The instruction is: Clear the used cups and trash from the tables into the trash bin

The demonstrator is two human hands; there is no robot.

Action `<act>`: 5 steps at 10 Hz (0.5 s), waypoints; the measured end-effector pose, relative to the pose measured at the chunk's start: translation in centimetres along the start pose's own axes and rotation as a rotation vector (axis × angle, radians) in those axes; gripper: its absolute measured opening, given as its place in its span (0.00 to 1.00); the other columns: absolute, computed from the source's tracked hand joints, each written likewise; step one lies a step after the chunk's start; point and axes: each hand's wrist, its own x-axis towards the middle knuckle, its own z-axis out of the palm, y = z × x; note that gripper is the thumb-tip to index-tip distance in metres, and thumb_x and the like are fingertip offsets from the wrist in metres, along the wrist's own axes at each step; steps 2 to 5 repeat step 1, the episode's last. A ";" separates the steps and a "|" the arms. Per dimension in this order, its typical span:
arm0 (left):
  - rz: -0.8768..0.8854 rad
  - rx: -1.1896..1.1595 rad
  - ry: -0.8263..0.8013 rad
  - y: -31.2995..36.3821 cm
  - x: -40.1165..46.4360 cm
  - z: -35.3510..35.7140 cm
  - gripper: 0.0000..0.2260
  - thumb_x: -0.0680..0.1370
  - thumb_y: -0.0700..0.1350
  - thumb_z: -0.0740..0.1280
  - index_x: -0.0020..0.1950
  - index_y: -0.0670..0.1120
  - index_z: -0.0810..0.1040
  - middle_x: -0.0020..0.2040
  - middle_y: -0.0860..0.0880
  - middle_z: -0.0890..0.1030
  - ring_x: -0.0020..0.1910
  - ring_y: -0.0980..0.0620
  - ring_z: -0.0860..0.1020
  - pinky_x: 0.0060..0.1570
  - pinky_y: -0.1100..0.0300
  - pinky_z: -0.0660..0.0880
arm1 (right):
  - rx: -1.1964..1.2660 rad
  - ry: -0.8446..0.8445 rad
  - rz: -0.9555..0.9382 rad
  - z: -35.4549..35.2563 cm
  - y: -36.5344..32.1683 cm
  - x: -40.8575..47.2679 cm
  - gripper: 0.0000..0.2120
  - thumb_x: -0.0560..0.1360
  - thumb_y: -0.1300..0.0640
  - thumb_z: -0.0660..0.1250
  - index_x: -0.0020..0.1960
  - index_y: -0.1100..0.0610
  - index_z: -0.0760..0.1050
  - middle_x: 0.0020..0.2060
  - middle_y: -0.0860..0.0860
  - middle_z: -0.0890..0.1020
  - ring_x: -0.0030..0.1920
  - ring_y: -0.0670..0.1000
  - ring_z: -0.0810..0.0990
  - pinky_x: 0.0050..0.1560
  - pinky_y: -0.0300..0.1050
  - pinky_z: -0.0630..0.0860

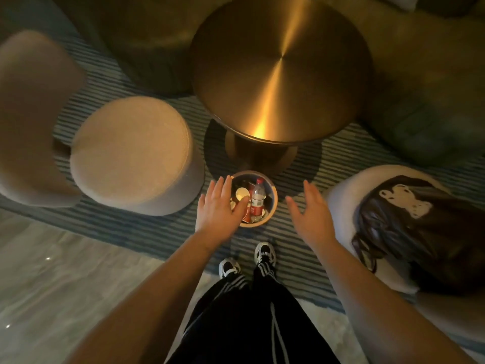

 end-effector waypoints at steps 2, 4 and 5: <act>0.035 0.051 -0.015 0.8 -1.3 -0.5 0.33 0.77 0.66 0.49 0.77 0.50 0.50 0.78 0.48 0.54 0.76 0.49 0.48 0.73 0.46 0.49 | 0.009 0.027 0.027 -0.4 0.0 -1.5 0.34 0.77 0.38 0.54 0.76 0.53 0.53 0.76 0.54 0.58 0.76 0.53 0.54 0.74 0.54 0.57; 0.035 0.051 -0.015 0.8 -1.3 -0.5 0.33 0.77 0.66 0.49 0.77 0.50 0.50 0.78 0.48 0.54 0.76 0.49 0.48 0.73 0.46 0.49 | 0.009 0.027 0.027 -0.4 0.0 -1.5 0.34 0.77 0.38 0.54 0.76 0.53 0.53 0.76 0.54 0.58 0.76 0.53 0.54 0.74 0.54 0.57; 0.035 0.051 -0.015 0.8 -1.3 -0.5 0.33 0.77 0.66 0.49 0.77 0.50 0.50 0.78 0.48 0.54 0.76 0.49 0.48 0.73 0.46 0.49 | 0.009 0.027 0.027 -0.4 0.0 -1.5 0.34 0.77 0.38 0.54 0.76 0.53 0.53 0.76 0.54 0.58 0.76 0.53 0.54 0.74 0.54 0.57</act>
